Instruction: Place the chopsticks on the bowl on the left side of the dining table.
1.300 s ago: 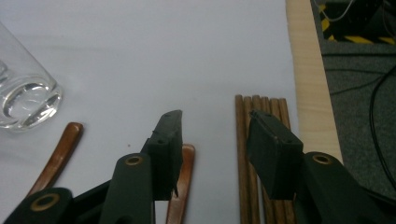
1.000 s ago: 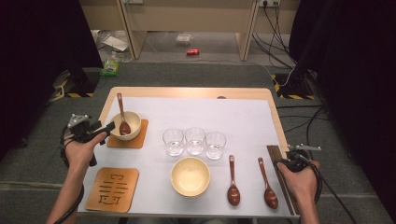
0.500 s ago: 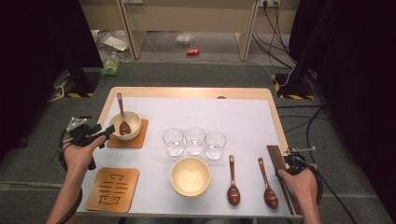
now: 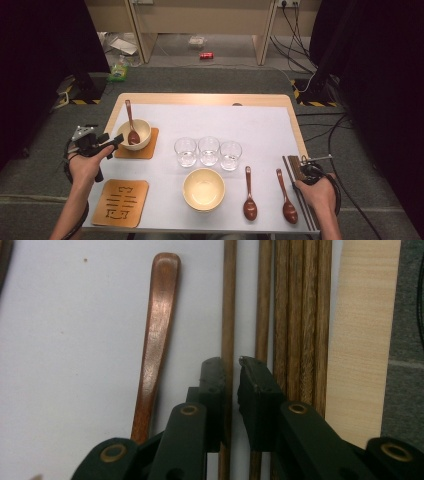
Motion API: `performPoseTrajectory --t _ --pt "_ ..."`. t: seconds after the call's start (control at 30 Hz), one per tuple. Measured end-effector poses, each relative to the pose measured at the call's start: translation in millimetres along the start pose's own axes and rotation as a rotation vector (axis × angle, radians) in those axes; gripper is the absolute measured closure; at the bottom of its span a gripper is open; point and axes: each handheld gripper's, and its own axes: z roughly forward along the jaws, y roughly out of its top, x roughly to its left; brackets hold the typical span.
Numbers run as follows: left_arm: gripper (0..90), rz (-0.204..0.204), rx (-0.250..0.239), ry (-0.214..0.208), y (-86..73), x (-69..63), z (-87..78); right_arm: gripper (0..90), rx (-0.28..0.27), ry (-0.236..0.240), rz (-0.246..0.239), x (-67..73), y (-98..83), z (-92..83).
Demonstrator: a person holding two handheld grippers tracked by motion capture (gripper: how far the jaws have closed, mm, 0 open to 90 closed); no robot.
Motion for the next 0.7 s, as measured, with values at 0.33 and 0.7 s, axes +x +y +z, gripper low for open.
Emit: performPoseTrajectory --t 0.33,0.7 --pt "36.8 -0.004 -0.001 0.006 0.1 2.1 -0.2 81.3 0.102 -0.02 0.004 4.8 5.2 -0.4" --pt "36.8 0.0 -0.001 0.003 0.2 0.8 -1.0 85.3 0.173 -0.061 0.048 9.1 16.6 2.6"
